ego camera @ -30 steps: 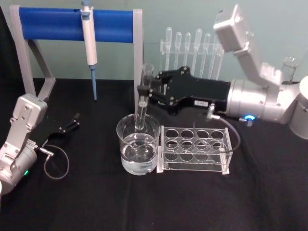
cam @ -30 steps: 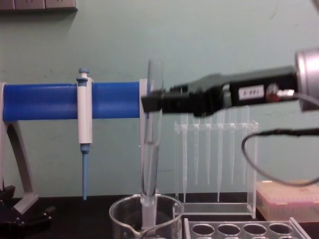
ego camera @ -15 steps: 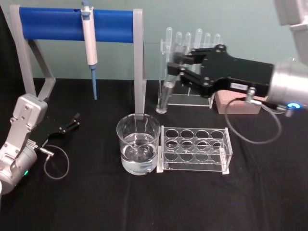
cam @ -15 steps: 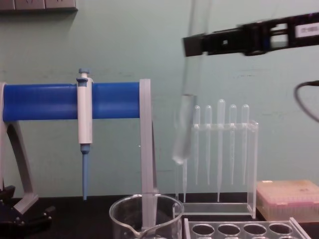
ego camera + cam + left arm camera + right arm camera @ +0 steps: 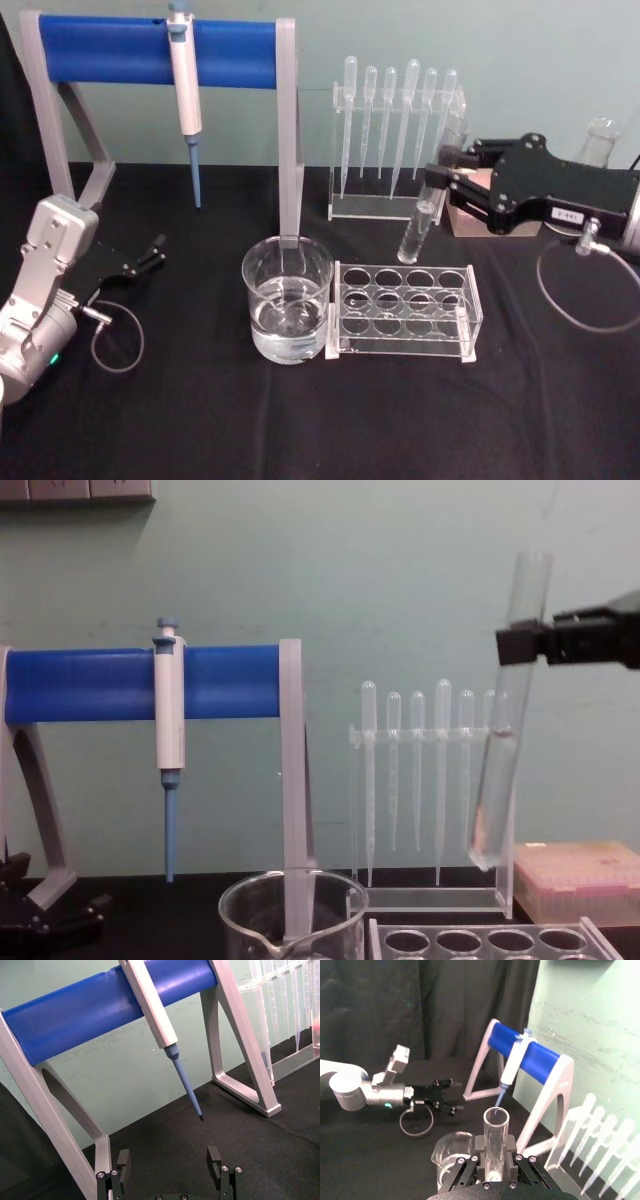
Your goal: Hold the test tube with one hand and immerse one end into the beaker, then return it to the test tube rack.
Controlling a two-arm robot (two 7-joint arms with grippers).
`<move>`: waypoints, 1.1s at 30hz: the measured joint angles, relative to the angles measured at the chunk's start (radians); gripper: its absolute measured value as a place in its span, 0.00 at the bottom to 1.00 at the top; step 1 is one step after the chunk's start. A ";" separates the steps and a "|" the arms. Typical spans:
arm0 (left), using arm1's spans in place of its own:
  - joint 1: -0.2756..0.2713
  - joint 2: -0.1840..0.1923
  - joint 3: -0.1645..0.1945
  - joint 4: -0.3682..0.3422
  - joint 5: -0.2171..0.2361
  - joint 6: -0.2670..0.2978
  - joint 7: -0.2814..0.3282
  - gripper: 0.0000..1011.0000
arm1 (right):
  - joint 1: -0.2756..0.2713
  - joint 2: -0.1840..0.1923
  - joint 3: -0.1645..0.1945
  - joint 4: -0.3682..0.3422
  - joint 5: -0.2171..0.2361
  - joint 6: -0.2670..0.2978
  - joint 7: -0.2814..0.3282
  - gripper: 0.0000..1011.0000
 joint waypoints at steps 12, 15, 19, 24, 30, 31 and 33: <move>0.000 0.000 0.000 0.000 0.000 0.000 0.000 0.99 | -0.030 -0.014 -0.022 0.046 -0.025 -0.034 0.016 0.24; 0.000 0.000 0.000 0.000 0.000 0.000 0.000 0.99 | -0.031 -0.023 -0.029 0.056 -0.031 -0.035 0.017 0.24; 0.000 0.000 0.000 0.000 0.000 0.000 0.000 0.99 | -0.033 -0.038 -0.040 0.073 -0.042 -0.037 0.018 0.24; 0.000 0.000 0.000 0.000 0.000 0.000 0.000 0.99 | -0.032 -0.052 -0.052 0.091 -0.058 -0.039 0.023 0.24; 0.000 0.000 0.000 0.000 0.000 0.000 0.000 0.99 | -0.024 -0.069 -0.063 0.111 -0.078 -0.041 0.026 0.24; 0.000 0.000 0.000 0.000 0.000 0.000 0.000 0.99 | -0.023 -0.070 -0.063 0.113 -0.080 -0.041 0.027 0.24; 0.000 0.000 0.000 0.000 0.000 0.000 0.000 0.99 | -0.020 -0.076 -0.065 0.118 -0.085 -0.041 0.028 0.24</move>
